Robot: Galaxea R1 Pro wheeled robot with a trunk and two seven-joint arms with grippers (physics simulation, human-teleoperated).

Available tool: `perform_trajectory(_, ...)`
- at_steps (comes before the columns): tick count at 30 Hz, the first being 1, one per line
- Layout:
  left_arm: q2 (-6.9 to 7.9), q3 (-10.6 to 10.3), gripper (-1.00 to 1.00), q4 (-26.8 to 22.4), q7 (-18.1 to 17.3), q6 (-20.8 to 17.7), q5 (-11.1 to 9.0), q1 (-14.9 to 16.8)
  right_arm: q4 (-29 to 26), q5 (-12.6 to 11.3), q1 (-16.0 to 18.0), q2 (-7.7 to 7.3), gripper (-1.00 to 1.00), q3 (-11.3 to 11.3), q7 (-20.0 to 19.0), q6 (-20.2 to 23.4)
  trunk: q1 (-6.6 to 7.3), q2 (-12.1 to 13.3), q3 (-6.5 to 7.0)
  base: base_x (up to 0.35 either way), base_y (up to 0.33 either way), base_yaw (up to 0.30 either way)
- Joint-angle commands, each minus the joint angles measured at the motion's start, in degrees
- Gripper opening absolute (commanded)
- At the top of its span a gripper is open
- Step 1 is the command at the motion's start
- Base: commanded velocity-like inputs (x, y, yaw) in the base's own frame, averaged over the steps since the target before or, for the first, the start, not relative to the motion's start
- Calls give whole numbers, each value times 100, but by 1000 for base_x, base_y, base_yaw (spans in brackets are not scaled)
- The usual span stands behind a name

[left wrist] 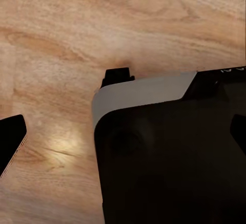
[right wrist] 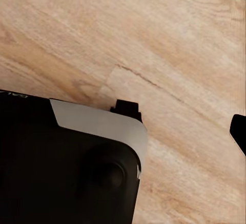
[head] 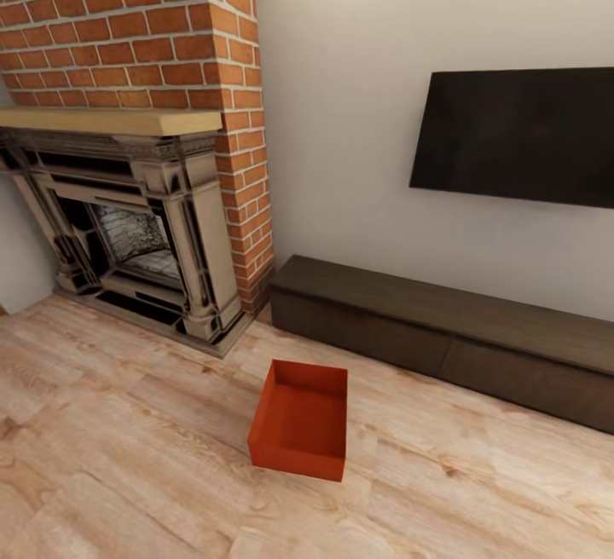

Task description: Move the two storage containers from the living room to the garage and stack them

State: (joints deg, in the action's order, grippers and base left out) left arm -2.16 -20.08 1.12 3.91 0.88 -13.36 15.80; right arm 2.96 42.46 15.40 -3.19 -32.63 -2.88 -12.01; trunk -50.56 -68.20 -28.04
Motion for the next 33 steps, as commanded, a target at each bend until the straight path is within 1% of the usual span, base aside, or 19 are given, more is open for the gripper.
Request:
perform_trajectory(1, -3, -49, 100, 12, 13, 9, -53, 9, 20, 7, 7, -6, 100, -34, -11, -27, -26, -44, -24, 336, 0, 0)
perform_trajectory(13, -3, -49, 100, 12, 13, 8, -53, 4, 22, 8, 7, -6, 100, -35, -11, -29, -290, -526, -239, 339, 0, 0)
perform_trajectory(33, 5, -49, 100, 12, 6, 8, -53, 9, 26, 8, 7, -6, 100, -37, -11, -30, -290, -526, -239, 340, 0, 0)
